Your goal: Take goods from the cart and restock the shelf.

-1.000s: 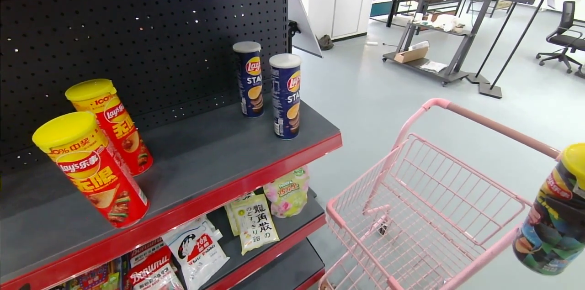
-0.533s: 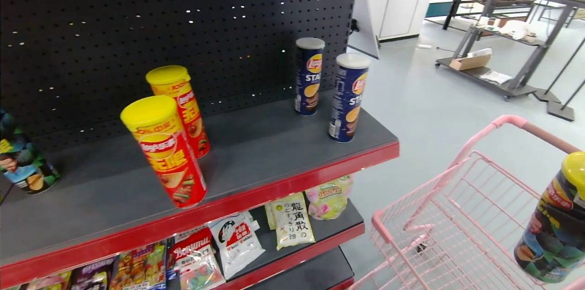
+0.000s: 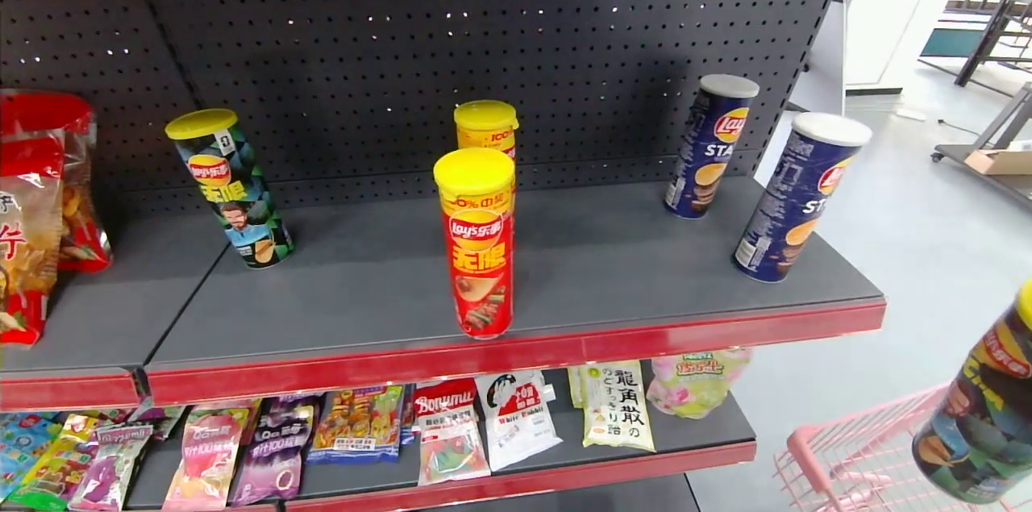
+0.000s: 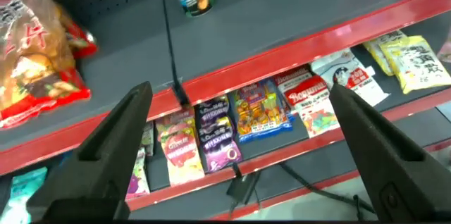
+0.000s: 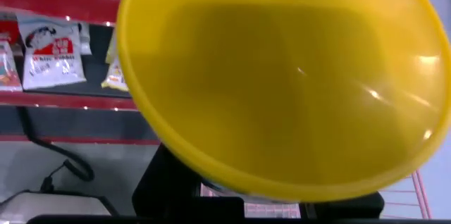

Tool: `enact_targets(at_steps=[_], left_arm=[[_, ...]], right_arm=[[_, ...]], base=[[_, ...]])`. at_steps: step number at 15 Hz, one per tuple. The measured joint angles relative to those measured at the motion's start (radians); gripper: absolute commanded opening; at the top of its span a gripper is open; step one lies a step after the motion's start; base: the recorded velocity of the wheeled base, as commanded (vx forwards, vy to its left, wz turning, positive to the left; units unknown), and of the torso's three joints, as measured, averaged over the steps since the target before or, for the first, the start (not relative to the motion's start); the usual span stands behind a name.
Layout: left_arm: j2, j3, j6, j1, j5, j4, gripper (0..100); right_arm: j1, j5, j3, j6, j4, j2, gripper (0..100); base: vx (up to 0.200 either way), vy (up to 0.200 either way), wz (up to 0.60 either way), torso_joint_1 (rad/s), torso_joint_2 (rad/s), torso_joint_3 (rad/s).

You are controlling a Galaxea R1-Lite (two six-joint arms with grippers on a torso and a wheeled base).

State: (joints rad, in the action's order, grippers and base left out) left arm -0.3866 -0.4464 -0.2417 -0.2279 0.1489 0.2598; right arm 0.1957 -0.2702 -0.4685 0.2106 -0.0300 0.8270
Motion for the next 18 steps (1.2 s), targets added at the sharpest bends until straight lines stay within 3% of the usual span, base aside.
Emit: enact_targets(at_steps=[6,18], left_arm=[[0.006,0.002,-0.001,0.0,-0.002,0.001,100],[0.018,0.001,-0.001,0.001,0.0,0.001,100]], right_arm=[[-0.039,0.002,0.049,-0.041,-0.001,-0.116,0],[-0.043,0.002,0.056,-0.042,0.0,-0.145,0]], base=[[0.0,0.2,0.0,0.003,0.0,0.004],[0.0,0.2,0.0,0.0,0.0,0.006]])
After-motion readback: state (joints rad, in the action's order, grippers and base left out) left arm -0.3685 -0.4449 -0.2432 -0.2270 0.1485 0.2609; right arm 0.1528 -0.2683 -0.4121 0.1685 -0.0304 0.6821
